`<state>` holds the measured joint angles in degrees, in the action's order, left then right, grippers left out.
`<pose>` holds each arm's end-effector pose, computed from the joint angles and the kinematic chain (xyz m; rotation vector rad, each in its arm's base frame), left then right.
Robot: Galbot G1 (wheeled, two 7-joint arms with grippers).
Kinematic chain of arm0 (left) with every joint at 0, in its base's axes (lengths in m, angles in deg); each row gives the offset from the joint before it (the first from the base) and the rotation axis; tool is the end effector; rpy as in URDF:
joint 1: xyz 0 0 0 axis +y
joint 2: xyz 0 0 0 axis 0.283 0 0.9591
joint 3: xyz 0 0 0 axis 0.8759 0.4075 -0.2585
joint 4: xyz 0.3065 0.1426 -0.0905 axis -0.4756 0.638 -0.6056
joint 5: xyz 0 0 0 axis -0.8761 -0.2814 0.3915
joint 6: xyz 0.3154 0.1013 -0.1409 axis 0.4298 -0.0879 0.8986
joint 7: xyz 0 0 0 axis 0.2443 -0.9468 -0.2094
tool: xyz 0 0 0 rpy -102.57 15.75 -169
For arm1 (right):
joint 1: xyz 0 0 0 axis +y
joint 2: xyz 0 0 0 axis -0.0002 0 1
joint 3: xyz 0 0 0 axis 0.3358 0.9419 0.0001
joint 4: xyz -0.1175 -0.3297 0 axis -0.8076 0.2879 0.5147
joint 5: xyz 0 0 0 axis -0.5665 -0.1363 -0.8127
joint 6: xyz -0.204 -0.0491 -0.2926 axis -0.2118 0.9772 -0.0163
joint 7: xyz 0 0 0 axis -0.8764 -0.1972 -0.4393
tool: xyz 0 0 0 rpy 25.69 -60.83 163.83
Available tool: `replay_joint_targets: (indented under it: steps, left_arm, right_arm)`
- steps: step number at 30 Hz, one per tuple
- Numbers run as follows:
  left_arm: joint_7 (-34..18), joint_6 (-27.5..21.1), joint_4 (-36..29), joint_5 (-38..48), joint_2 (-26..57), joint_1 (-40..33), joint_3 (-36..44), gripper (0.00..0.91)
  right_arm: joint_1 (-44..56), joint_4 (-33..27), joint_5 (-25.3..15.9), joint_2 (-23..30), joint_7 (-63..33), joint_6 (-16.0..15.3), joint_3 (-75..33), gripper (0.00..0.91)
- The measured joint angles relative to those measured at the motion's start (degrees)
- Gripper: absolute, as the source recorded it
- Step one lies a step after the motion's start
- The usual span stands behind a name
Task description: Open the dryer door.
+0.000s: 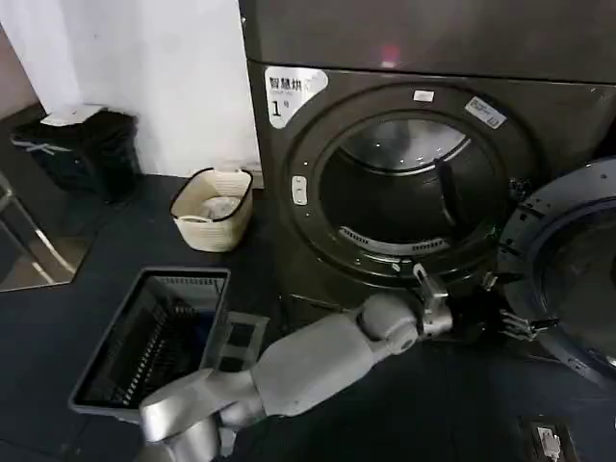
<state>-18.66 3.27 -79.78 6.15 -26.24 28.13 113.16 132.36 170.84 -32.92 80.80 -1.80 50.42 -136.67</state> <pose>0.4218 -0.3290 -0.2346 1.9950 2.2981 -0.1158 -0.1316 -0.4399 -0.0019 1.6408 2.3432 -0.7160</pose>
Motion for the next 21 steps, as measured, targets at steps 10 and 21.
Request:
replay_joint_targets:
  steps: [10, 21]
  left_arm:
    - [-1.5, 4.9, -5.1, 1.6, 0.0, -1.2, 2.6, 0.907]
    - [-1.3, 11.2, -10.0, 3.0, 10.0, -1.3, 3.4, 0.907]
  right_arm:
    - [0.1, -0.3, 0.4, -1.0, 0.7, 1.2, 0.1, 0.907]
    - [-0.6, 0.8, 0.2, -1.3, 0.6, 1.1, 1.3, 0.907]
